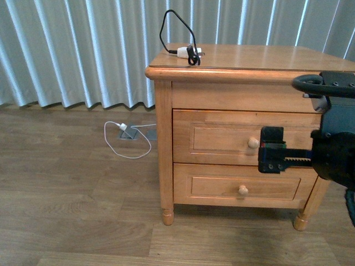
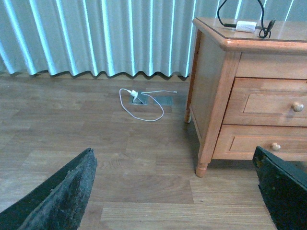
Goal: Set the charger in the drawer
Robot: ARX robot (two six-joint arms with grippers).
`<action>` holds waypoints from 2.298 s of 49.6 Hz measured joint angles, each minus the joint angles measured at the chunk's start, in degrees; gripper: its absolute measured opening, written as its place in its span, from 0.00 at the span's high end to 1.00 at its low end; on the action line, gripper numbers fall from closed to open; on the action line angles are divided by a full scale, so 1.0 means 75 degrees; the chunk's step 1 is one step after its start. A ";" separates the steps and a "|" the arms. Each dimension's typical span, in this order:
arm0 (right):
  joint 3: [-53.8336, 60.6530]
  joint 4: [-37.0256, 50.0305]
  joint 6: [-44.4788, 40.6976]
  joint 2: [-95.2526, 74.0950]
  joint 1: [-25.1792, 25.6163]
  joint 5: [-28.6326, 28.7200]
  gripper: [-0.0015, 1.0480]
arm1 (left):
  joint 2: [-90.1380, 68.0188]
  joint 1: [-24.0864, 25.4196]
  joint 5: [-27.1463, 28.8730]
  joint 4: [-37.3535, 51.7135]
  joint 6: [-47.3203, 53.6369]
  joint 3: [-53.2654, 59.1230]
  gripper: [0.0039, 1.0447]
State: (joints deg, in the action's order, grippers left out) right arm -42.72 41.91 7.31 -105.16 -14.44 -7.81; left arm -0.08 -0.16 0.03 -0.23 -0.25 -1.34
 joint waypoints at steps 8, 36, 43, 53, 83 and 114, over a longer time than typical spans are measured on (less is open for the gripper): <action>-0.1043 0.0090 0.0006 -0.1052 -0.0099 -0.0294 0.08 | 0.0000 0.0000 0.0000 0.0000 0.0000 0.0000 0.06; -0.3564 -0.0487 -0.0023 -0.3089 -0.0268 -0.0504 0.08 | 0.0000 0.0000 0.0000 0.0000 0.0000 0.0000 0.06; -0.4036 -0.0560 -0.0090 -0.3506 -0.0210 -0.0551 0.08 | 0.0000 0.0000 0.0000 0.0000 0.0000 0.0000 0.06; -0.4578 -0.0682 -0.0172 -0.3914 -0.0122 -0.0560 0.08 | 0.0000 0.0000 0.0000 0.0000 0.0000 0.0000 0.06; -0.5455 -0.0895 -0.0291 -0.4584 0.0067 -0.0731 0.08 | 0.0000 0.0000 0.0000 0.0000 0.0000 0.0000 0.06; -0.5537 -0.0956 -0.0527 -0.4733 0.0073 -0.0898 0.70 | 0.0000 0.0000 0.0000 0.0000 0.0000 0.0000 0.06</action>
State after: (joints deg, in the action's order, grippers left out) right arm -84.25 34.74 3.36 -140.66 -13.89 -14.55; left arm -0.08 -0.16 0.03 -0.23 -0.25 -1.34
